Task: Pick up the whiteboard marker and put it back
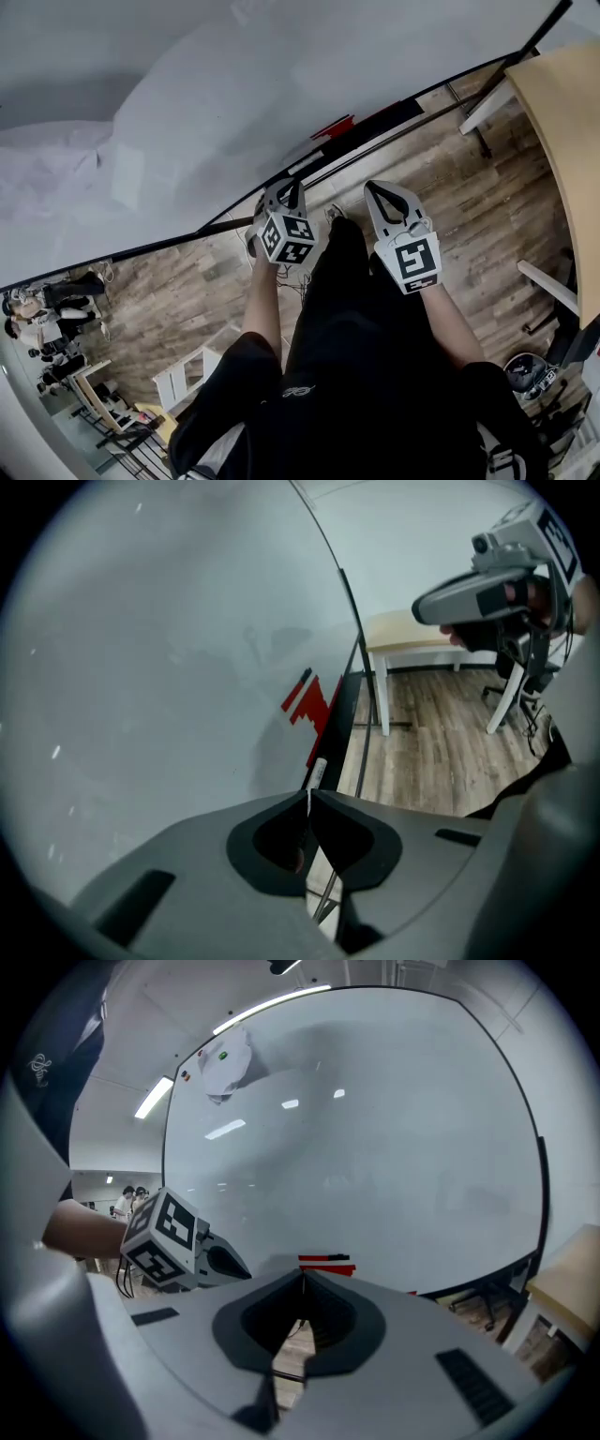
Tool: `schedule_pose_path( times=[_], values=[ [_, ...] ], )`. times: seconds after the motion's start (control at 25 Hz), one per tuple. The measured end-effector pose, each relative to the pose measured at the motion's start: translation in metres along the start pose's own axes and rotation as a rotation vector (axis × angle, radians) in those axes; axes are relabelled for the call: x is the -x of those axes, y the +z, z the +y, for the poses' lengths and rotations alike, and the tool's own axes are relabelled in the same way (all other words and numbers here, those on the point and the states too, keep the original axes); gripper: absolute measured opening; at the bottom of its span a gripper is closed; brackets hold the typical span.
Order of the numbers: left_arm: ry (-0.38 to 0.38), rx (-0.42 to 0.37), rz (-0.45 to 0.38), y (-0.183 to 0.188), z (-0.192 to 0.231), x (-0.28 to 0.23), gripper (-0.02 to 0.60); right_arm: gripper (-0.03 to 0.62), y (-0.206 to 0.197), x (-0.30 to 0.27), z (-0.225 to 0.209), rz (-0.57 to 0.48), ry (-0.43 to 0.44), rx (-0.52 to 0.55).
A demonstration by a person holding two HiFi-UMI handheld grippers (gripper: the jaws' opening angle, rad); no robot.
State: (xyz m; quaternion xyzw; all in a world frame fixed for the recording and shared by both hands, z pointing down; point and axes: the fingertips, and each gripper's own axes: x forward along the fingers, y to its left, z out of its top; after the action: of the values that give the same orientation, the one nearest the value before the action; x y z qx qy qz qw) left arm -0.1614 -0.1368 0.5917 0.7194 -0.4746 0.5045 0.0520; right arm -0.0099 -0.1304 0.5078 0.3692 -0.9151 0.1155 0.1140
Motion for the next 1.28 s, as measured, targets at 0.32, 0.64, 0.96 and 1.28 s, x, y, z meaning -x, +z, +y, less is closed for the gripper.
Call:
schedule_pose_path(
  times=[0.32,0.64,0.96,1.28],
  values=[
    [-0.085,-0.189,0.154,-0.018,-0.003,-0.039,0.027,0.002,0.006,-0.009,-0.013,0.002,-0.045,-0.023],
    [-0.066,-0.252,0.223,-0.02,0.005,-0.067,0.092,0.002,-0.007,-0.008,-0.035,0.017,-0.1,-0.063],
    [-0.093,-0.297,0.255,-0.024,-0.005,-0.08,0.091,0.002,-0.007,-0.006,-0.044,0.022,-0.121,-0.065],
    [-0.057,-0.297,0.259,-0.024,-0.001,-0.085,0.08,0.002,-0.01,-0.008,-0.045,0.038,-0.127,-0.061]
  ],
)
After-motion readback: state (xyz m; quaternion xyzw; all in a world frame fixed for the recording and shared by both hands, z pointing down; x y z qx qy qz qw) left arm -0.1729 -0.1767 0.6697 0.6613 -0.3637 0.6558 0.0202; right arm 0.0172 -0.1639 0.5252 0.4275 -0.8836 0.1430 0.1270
